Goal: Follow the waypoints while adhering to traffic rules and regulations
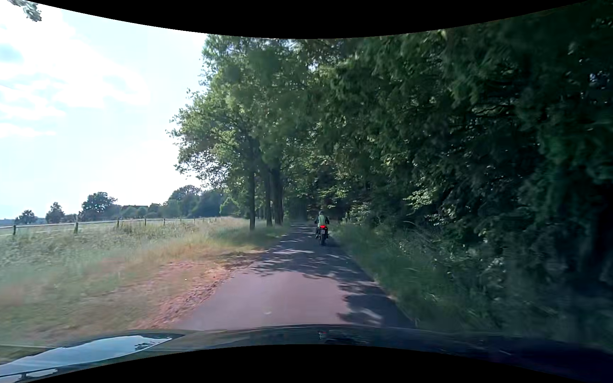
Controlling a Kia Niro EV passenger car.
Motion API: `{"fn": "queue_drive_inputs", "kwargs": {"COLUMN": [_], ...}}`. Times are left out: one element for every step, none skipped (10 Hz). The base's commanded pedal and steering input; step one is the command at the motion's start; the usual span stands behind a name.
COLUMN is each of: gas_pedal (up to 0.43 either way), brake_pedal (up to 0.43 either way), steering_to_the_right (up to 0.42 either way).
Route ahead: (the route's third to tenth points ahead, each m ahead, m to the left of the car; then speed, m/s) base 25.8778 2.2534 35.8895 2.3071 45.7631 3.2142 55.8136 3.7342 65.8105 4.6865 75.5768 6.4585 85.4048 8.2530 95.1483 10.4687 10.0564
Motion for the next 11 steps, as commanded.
{"fn": "queue_drive_inputs", "kwargs": {"gas_pedal": [0.189,0.228,0.240,0.260,0.260,0.260,0.248,0.248,0.248,0.248,0.248], "brake_pedal": [0.000,0.000,0.000,0.000,0.000,0.000,0.000,0.000,0.000,0.000,0.000], "steering_to_the_right": [-0.004,-0.004,-0.004,-0.004,-0.004,-0.005,-0.005,-0.005,-0.005,-0.005,-0.004]}}
